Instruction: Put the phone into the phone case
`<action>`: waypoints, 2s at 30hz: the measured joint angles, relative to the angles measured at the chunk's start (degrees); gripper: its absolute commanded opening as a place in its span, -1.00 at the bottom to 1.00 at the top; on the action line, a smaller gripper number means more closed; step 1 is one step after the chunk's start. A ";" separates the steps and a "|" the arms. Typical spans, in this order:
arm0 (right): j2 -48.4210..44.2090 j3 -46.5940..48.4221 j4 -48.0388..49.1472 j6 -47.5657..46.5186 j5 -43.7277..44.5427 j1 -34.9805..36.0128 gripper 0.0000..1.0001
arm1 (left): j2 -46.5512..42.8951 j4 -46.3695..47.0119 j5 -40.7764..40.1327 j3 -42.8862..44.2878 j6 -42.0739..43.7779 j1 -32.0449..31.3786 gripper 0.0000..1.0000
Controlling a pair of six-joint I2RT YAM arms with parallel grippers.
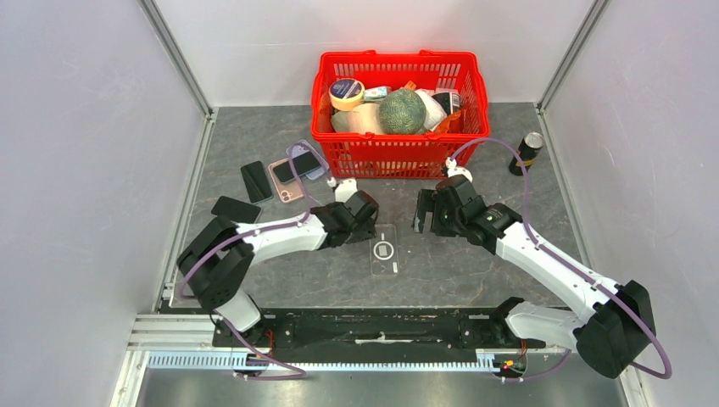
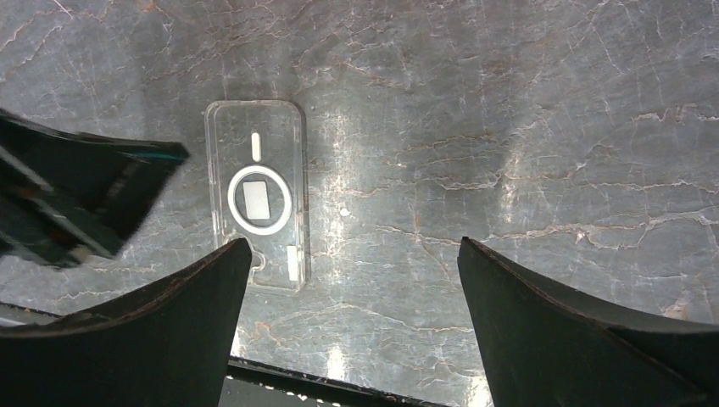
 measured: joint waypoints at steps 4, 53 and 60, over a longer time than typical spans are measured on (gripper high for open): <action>-0.04 -0.20 0.02 -0.33 -0.02 0.00 0.99 | -6.34 -5.57 -3.87 -0.07 -1.86 3.63 0.34; 0.15 -3.93 4.44 -1.66 -8.09 0.00 0.99 | 9.86 -20.33 -0.24 15.19 -7.13 63.23 0.86; 0.13 -3.98 4.57 -1.66 -8.11 0.00 0.98 | 11.69 -22.32 -0.79 16.85 -7.10 63.47 0.86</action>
